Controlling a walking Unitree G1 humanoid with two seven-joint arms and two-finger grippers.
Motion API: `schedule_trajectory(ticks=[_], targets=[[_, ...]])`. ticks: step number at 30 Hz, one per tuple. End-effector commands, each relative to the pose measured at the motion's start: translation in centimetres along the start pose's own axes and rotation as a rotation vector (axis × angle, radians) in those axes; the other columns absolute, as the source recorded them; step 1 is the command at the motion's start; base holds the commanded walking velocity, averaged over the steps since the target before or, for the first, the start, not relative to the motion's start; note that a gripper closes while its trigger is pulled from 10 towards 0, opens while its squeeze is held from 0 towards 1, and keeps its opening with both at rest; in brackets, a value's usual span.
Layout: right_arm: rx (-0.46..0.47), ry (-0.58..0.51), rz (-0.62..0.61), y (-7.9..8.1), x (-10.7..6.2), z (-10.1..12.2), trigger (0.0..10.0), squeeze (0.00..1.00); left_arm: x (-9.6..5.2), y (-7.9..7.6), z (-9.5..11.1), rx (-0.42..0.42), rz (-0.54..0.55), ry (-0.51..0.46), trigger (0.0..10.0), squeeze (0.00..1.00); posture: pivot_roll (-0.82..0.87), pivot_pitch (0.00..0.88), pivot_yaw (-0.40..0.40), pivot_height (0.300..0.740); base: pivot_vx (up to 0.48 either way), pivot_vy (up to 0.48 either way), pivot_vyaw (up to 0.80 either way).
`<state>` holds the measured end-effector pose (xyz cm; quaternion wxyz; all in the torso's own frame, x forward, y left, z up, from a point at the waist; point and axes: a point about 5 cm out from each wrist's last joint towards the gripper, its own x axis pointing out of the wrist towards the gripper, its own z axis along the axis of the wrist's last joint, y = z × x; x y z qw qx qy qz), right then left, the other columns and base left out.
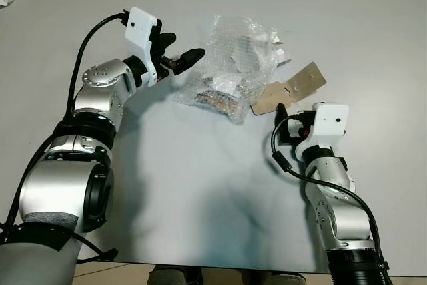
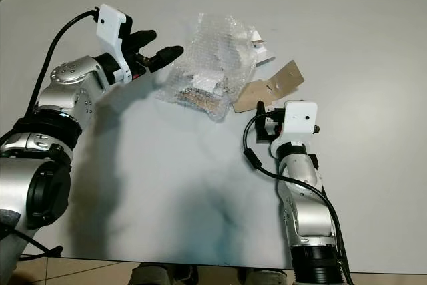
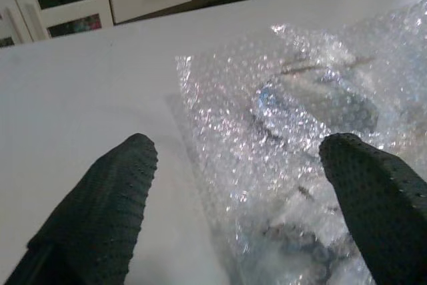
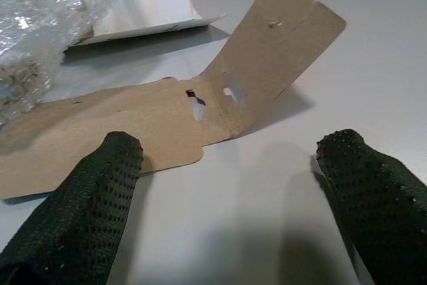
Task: Picking trash to rubbish bin
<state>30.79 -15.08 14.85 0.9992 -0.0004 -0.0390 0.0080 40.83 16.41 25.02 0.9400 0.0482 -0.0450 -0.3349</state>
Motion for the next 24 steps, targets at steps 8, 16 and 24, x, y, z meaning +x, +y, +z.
schedule_trajectory(ticks=[8,16,24], targets=[[0.005,-0.037,0.070,-1.0,0.9,2.0,10.0,0.00,-1.2,1.7,1.6,0.061,0.074,-0.067,10.0,0.00,-0.08,0.269,0.061,0.740,0.000,0.000,0.00],[-0.038,-0.117,0.048,-2.6,1.9,4.7,10.0,0.00,-0.8,0.8,1.3,0.060,0.046,-0.114,10.0,0.00,-0.09,0.243,0.052,0.740,0.000,0.000,0.00],[-0.075,-0.167,0.036,-3.5,2.6,6.6,10.0,0.00,0.0,-0.7,0.2,0.054,-0.006,-0.116,10.0,0.00,-0.10,0.227,0.044,0.740,0.000,0.000,0.00]])
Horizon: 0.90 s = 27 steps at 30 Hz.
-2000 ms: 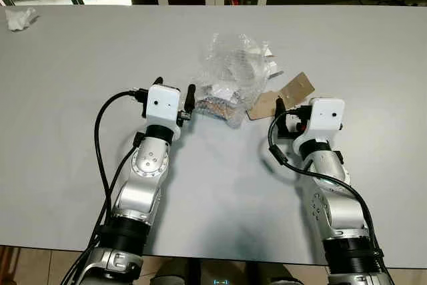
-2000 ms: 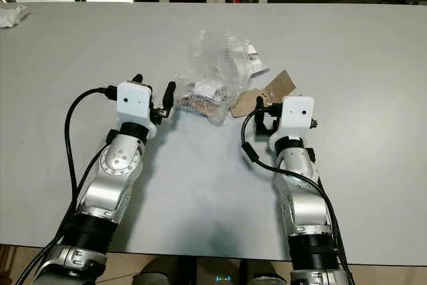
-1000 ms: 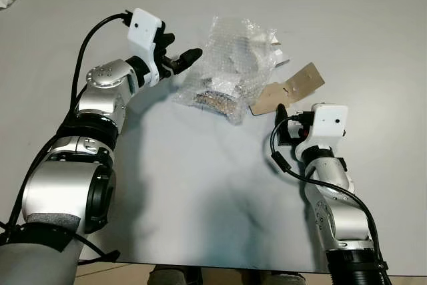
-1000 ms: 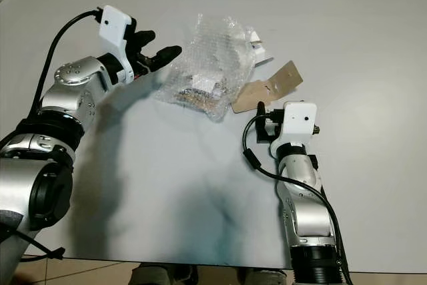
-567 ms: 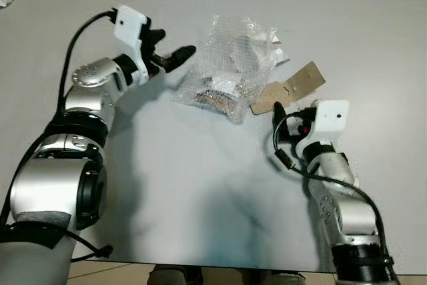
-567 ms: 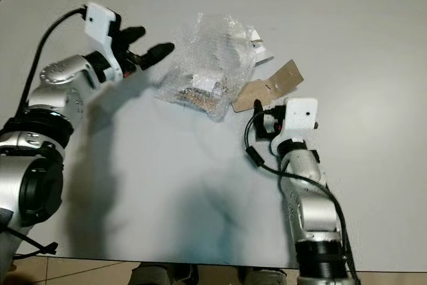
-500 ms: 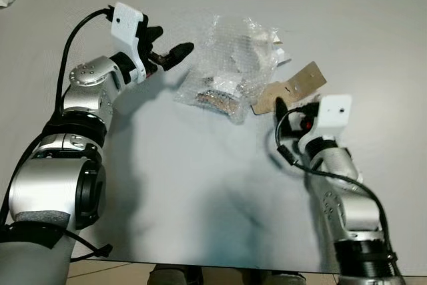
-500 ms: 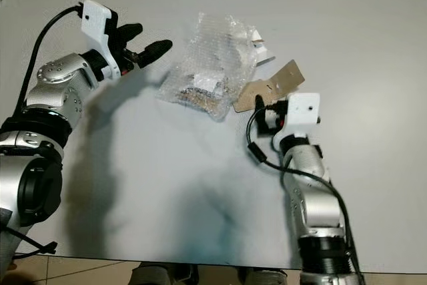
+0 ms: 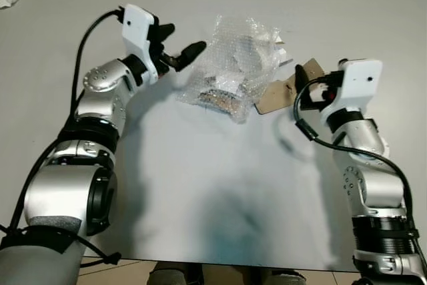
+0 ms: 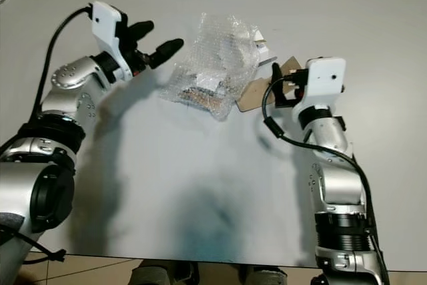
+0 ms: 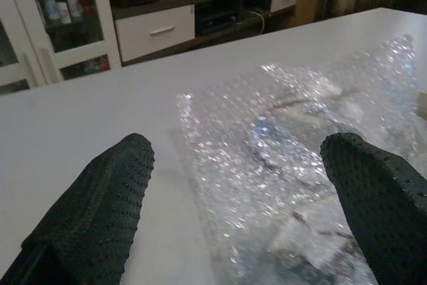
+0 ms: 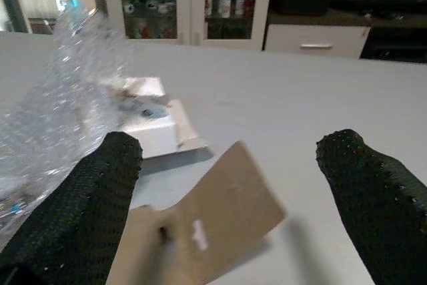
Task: Picking trash to rubbish bin
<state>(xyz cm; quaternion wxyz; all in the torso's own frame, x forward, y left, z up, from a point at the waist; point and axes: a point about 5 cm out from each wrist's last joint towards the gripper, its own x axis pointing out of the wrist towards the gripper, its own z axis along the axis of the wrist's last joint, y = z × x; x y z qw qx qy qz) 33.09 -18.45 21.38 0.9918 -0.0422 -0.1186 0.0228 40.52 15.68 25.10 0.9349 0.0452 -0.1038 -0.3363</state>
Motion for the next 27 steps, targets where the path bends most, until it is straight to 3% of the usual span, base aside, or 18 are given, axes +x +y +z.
schedule_trajectory(ticks=[1,9,17,27], targets=[[0.005,-0.010,-0.001,-0.3,0.0,0.4,10.0,0.00,-0.2,-0.1,-0.1,0.018,-0.006,-0.002,10.0,0.00,-0.10,0.226,0.043,0.740,0.000,0.000,0.00],[-0.016,-0.009,-0.023,-1.3,0.5,0.4,10.0,0.00,0.4,-1.6,-1.3,-0.003,-0.033,-0.001,10.0,0.00,-0.11,0.188,0.037,0.740,0.000,0.000,0.00],[-0.047,-0.010,-0.058,-2.5,1.1,0.6,10.0,0.00,0.3,-1.7,-1.7,-0.014,0.008,-0.012,10.0,0.00,-0.10,0.163,0.028,0.740,0.000,0.000,0.00],[-0.071,-0.008,-0.065,-2.7,1.4,0.5,10.0,0.00,-0.1,-1.9,-2.5,-0.021,0.037,-0.008,10.0,0.00,-0.10,0.161,0.028,0.740,0.000,0.000,0.00]])
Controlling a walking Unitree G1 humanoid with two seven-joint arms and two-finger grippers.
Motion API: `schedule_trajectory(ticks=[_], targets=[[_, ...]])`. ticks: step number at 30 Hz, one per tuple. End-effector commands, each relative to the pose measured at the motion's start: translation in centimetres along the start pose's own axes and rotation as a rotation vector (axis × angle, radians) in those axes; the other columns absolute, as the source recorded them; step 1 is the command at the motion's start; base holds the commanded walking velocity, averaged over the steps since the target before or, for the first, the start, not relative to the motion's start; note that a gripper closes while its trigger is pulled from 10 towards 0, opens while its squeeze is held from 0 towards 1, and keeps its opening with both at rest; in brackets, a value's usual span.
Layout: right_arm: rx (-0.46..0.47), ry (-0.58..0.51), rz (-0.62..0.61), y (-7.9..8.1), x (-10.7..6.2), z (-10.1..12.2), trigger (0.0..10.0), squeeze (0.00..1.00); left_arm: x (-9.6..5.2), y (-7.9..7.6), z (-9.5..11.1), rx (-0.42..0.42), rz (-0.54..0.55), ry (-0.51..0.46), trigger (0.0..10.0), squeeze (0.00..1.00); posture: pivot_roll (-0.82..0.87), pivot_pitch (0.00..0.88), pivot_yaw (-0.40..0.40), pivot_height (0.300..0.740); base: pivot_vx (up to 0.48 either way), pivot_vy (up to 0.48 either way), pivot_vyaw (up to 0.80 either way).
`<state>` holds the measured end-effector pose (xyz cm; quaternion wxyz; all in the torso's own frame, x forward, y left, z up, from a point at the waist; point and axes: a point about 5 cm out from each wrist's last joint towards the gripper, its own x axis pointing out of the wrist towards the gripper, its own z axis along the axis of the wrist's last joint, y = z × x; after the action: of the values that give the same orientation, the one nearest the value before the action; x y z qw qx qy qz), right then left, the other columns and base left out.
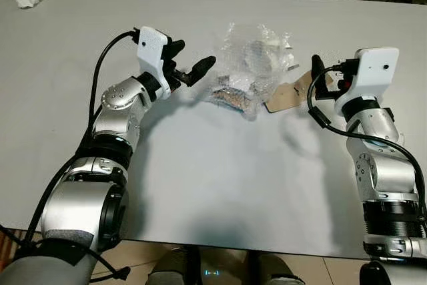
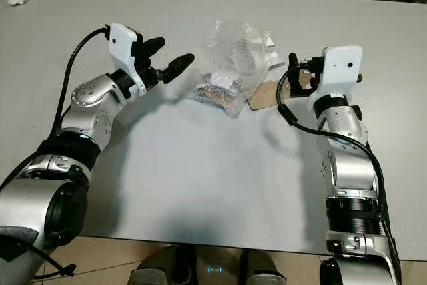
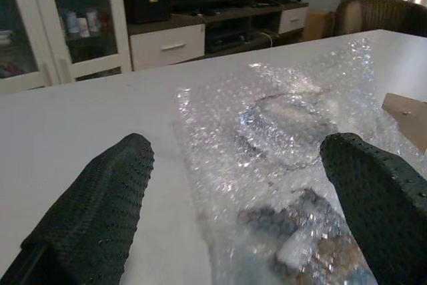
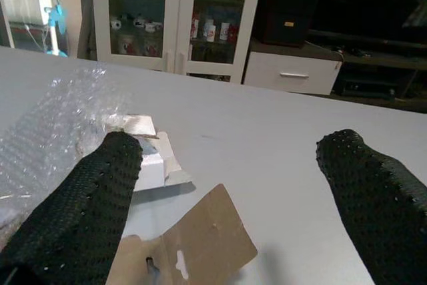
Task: Picking trash to rubbish bin
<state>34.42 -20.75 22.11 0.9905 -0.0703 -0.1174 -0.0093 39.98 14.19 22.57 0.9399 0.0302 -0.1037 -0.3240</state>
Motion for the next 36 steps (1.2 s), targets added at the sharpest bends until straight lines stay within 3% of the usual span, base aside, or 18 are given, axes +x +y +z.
schedule_trajectory(ticks=[1,8,16,28,36], targets=[[-0.031,-0.014,-0.009,-0.5,0.1,0.3,10.0,0.00,-0.3,0.0,-0.3,0.001,0.015,-0.001,10.0,0.00,-0.10,0.165,0.028,0.740,0.000,0.000,0.00],[-0.057,0.000,-0.044,-1.6,0.1,0.0,10.0,0.00,-0.6,-0.1,-1.0,-0.004,0.042,0.006,10.0,0.00,-0.10,0.178,0.027,0.740,0.000,0.000,0.00],[-0.037,0.016,-0.032,-0.8,-0.4,-0.7,10.0,0.00,-0.9,-0.5,-1.9,-0.006,0.051,0.033,10.0,0.00,-0.10,0.194,0.033,0.740,0.000,0.000,0.00],[-0.041,0.015,-0.016,-0.8,-0.5,-0.7,10.0,0.00,-1.1,-0.3,-1.6,0.006,0.062,0.027,10.0,0.00,-0.10,0.192,0.038,0.740,0.000,0.000,0.00],[-0.109,0.004,-0.002,-3.9,-0.5,0.4,10.0,0.00,-1.5,-0.1,-1.0,0.033,0.008,0.022,10.0,0.00,-0.10,0.200,0.035,0.740,0.000,0.000,0.00]])
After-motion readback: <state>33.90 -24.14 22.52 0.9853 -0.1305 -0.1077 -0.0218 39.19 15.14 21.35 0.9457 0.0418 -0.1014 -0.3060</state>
